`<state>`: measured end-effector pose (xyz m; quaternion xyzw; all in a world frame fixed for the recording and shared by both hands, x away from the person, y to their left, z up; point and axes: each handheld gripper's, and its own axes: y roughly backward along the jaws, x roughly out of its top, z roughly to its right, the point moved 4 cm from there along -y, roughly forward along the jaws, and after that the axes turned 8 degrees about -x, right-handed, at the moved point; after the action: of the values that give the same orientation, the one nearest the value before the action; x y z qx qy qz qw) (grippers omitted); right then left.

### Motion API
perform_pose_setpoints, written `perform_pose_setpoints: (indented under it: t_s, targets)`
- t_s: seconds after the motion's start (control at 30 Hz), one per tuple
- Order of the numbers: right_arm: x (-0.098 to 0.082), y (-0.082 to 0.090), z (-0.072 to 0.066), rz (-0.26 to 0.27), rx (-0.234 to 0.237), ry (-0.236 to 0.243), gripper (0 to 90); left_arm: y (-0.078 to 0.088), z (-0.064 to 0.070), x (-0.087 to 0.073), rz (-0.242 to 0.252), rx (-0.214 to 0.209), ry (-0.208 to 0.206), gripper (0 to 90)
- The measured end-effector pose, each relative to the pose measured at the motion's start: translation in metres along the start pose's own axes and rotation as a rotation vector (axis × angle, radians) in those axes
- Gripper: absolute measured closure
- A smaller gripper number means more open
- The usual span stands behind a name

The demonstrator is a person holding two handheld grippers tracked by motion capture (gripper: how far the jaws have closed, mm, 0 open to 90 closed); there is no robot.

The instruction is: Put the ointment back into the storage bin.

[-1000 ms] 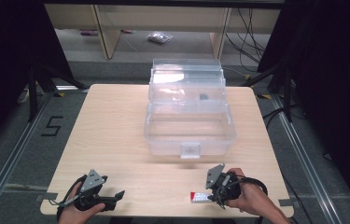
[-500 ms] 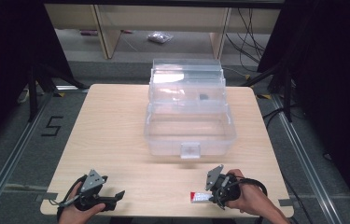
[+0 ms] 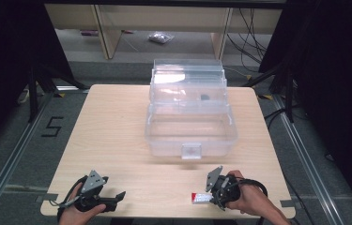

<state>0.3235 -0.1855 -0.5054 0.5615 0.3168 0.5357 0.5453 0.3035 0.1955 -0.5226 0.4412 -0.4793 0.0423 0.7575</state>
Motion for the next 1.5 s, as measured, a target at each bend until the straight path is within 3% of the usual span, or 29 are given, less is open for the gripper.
perform_pose_setpoints:
  t_s: [0.03, 0.1, 0.2, 0.27, 0.3, 0.33, 0.47, 0.5, 0.57, 0.67, 0.8, 1.0, 1.1, 1.13, 1.17, 1.23, 1.27, 1.4, 1.5]
  targets:
    - [0.001, -0.001, 0.001, 0.012, 0.005, 0.026, 66.3, 0.000, 0.001, 0.000, 0.006, 0.003, 0.011, 15.0]
    - [0.001, -0.002, 0.001, 0.013, 0.005, 0.033, 66.3, 0.000, 0.001, 0.000, -0.001, 0.003, 0.006, 15.0]
    - [0.000, -0.001, 0.000, -0.002, 0.009, 0.020, 66.4, 0.000, 0.001, 0.000, 0.002, 0.002, 0.010, 15.0]
    - [-0.001, 0.000, -0.002, -0.027, -0.002, -0.020, 66.7, -0.001, 0.000, 0.000, 0.010, -0.002, 0.005, 15.0]
    - [-0.001, 0.000, -0.002, -0.027, -0.002, -0.020, 66.7, -0.001, 0.000, 0.000, 0.010, -0.002, 0.005, 15.0]
    - [0.000, -0.003, 0.001, -0.003, -0.002, 0.023, 66.8, -0.001, 0.000, 0.000, 0.007, -0.004, 0.002, 15.0]
    - [-0.001, -0.003, -0.001, -0.043, -0.013, -0.015, 67.3, 0.000, 0.001, 0.000, 0.003, 0.001, 0.007, 15.0]
    - [0.000, -0.005, 0.002, -0.017, -0.004, 0.037, 67.6, 0.000, 0.001, 0.000, -0.002, 0.005, 0.008, 15.0]
    - [-0.001, -0.004, 0.000, -0.035, 0.000, -0.012, 67.6, 0.000, 0.001, 0.000, 0.004, 0.000, 0.007, 15.0]
    - [-0.001, -0.003, 0.000, -0.048, 0.003, -0.018, 67.8, 0.000, 0.001, 0.000, 0.005, -0.001, 0.007, 15.0]
    - [0.000, -0.007, 0.001, -0.025, 0.014, 0.022, 67.8, 0.000, 0.001, 0.000, 0.002, 0.003, 0.005, 15.0]
    - [-0.002, -0.010, 0.001, -0.051, 0.009, 0.024, 68.3, 0.001, 0.001, 0.000, -0.004, 0.006, 0.005, 15.0]
    - [-0.001, -0.011, 0.001, -0.069, 0.005, 0.046, 70.2, 0.001, 0.001, 0.000, -0.004, 0.006, 0.004, 15.0]
    - [-0.001, -0.011, 0.001, -0.069, 0.005, 0.046, 70.2, 0.001, 0.001, 0.000, -0.004, 0.006, 0.004, 15.0]
    - [-0.001, -0.009, -0.002, -0.092, 0.000, 0.009, 70.3, 0.000, 0.001, 0.000, 0.003, 0.004, 0.004, 15.0]
    - [0.000, -0.011, 0.001, -0.073, 0.005, 0.065, 70.5, 0.000, 0.001, 0.001, 0.009, 0.010, 0.012, 15.0]
    - [-0.001, -0.010, 0.000, -0.084, 0.005, 0.046, 70.6, 0.001, 0.001, 0.000, -0.001, 0.003, 0.002, 15.0]
    - [0.000, -0.011, 0.002, -0.055, 0.009, 0.095, 70.8, 0.000, 0.000, 0.000, 0.009, 0.013, 0.010, 15.0]
    - [0.000, -0.009, 0.002, -0.053, 0.006, 0.079, 70.8, 0.000, 0.001, 0.000, 0.004, 0.005, 0.006, 15.0]
